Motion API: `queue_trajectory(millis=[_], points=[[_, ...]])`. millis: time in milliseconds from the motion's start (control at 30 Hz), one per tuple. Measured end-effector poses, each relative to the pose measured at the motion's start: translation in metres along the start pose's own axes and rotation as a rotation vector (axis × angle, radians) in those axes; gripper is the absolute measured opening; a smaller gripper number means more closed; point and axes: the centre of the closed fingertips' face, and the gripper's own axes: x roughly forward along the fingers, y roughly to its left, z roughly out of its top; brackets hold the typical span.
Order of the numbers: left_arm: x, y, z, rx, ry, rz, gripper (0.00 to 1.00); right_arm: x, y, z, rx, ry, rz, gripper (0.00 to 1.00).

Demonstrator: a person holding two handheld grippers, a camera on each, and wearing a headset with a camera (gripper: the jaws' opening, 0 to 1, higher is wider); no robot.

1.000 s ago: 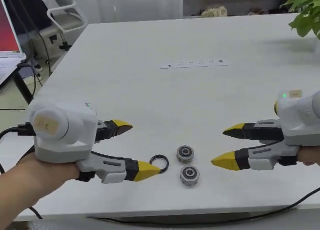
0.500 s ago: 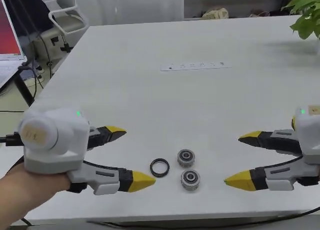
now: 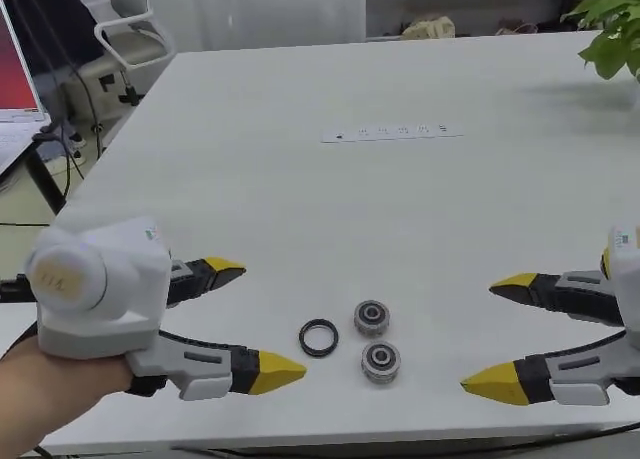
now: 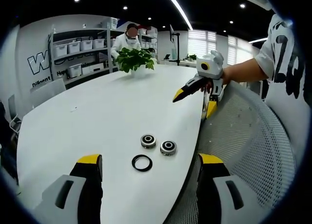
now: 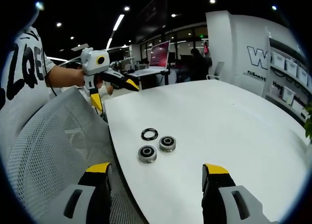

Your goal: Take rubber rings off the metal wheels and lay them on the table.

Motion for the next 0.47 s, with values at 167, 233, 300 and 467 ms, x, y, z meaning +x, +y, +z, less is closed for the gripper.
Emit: queue_trajectory(millis=[167,233,300,467], points=[[-0.0005,0.0000,-0.0001,0.000,0.002,0.001,0.77,0.0003,0.0007,-0.0011,-0.007,0.006,0.002,0.75],[-0.0006,0.0003,-0.0001,0.000,0.001,0.001,0.77,0.0003,0.0005,-0.0017,-0.010,0.009,0.002,0.75],[-0.0009,0.0005,0.0000,0.000,0.002,0.002,0.77,0.0001,0.0002,-0.0018,-0.008,0.008,0.002,0.75],[-0.0010,0.0006,-0.0004,-0.002,0.003,0.003,0.77,-0.0001,-0.0013,-0.0023,-0.002,0.003,-0.004,0.75]])
